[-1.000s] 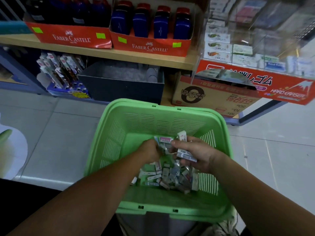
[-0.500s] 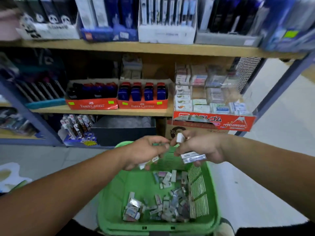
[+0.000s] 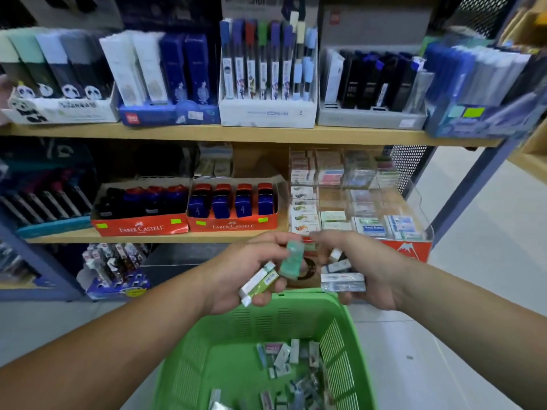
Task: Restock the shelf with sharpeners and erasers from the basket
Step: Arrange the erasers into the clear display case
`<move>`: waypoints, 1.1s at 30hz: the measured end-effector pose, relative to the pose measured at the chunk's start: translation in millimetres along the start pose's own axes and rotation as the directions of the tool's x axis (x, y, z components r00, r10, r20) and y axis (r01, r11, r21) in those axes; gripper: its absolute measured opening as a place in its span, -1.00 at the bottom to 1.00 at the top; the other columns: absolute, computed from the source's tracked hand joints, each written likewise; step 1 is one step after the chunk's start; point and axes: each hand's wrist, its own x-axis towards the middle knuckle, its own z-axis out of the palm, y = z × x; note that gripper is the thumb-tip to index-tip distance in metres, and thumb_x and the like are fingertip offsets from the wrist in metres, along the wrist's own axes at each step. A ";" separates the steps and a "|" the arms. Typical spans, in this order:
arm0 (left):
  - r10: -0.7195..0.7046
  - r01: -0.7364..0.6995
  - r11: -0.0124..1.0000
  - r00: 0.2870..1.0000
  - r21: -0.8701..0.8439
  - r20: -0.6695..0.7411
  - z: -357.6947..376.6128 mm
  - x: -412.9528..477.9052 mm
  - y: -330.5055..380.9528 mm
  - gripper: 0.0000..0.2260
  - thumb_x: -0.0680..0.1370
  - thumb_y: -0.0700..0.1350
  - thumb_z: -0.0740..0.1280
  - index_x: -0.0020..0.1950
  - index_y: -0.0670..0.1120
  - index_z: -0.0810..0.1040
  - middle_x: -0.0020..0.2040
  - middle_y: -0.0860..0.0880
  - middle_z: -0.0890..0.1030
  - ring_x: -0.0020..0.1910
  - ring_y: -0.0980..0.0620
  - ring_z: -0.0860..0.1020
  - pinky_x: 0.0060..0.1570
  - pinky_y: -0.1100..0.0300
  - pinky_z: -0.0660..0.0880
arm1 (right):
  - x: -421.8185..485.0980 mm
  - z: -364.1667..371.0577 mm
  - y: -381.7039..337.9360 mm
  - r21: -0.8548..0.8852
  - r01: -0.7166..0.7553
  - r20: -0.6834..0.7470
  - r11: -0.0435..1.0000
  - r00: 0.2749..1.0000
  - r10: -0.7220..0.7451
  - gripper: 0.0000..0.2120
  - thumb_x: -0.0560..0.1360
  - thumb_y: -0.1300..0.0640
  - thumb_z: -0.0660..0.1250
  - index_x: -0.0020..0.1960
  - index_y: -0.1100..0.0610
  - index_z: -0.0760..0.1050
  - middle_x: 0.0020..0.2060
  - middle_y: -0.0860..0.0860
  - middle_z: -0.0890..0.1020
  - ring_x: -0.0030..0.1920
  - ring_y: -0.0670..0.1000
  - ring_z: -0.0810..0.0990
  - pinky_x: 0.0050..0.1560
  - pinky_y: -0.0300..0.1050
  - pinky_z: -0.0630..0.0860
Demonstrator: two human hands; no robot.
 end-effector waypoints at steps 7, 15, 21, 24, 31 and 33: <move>0.143 -0.135 0.987 0.986 0.086 -0.088 4.6 29.5 1.9 -0.77 0.64 -0.18 0.37 0.30 -0.11 0.54 0.05 -0.12 0.69 -0.34 0.07 0.50 -0.59 0.27 0.29 | 13.5 -19.9 -1.5 -0.130 0.037 0.020 0.991 0.999 -0.035 -0.82 0.46 -0.17 0.52 -0.12 -0.06 0.72 -0.13 -0.04 0.61 -0.09 0.05 0.53 -0.34 -0.13 0.43; 0.131 -0.135 0.991 0.976 -0.010 -0.171 13.3 51.0 6.4 -0.82 0.57 -0.07 0.44 0.16 0.06 0.71 -0.03 -0.02 0.61 -0.31 0.10 0.48 -0.49 0.23 0.30 | 13.4 -24.1 -6.1 -0.178 0.189 0.049 0.966 0.982 -0.183 -0.76 0.54 -0.06 0.49 -0.09 0.12 0.64 -0.16 0.06 0.60 -0.10 0.10 0.54 -0.42 -0.15 0.38; 0.066 -0.097 0.988 0.967 -0.120 -0.245 19.4 60.0 6.5 -0.85 0.63 -0.19 0.37 0.11 -0.04 0.71 -0.05 -0.12 0.65 -0.36 -0.02 0.50 -0.54 0.23 0.25 | 11.8 -31.4 -11.5 -0.046 0.194 -0.022 0.980 0.981 -0.195 -0.79 0.57 -0.01 0.46 -0.20 0.04 0.65 -0.24 0.06 0.57 -0.25 0.06 0.54 -0.41 -0.14 0.36; 0.108 -0.118 0.992 0.975 -0.042 -0.195 25.8 58.8 8.0 -0.81 0.61 -0.25 0.36 0.13 -0.05 0.71 -0.03 -0.16 0.68 -0.37 0.01 0.49 -0.55 0.24 0.25 | 12.3 -32.8 -10.2 -0.023 0.210 -0.026 0.977 0.977 -0.211 -0.78 0.58 0.00 0.44 -0.22 0.02 0.67 -0.24 0.07 0.56 -0.27 0.07 0.54 -0.41 -0.13 0.31; 0.201 -0.190 0.978 0.969 0.084 -0.147 26.3 60.6 10.5 -0.83 0.59 -0.21 0.42 0.11 -0.01 0.73 -0.06 -0.10 0.69 -0.35 0.07 0.47 -0.53 0.22 0.27 | 17.1 -38.9 -10.1 -0.027 0.265 -0.027 0.964 0.964 -0.266 -0.76 0.60 0.01 0.43 -0.21 0.06 0.65 -0.28 0.07 0.57 -0.36 0.04 0.56 -0.46 -0.16 0.34; 0.215 -0.201 0.974 0.967 0.108 -0.139 27.1 60.7 12.4 -0.82 0.60 -0.23 0.41 0.13 -0.01 0.72 -0.05 -0.11 0.69 -0.35 0.08 0.48 -0.54 0.22 0.28 | 19.0 -42.0 -9.1 -0.019 0.279 -0.031 0.960 0.960 -0.279 -0.79 0.58 0.00 0.45 -0.17 0.09 0.67 -0.27 0.07 0.59 -0.35 0.05 0.58 -0.46 -0.14 0.35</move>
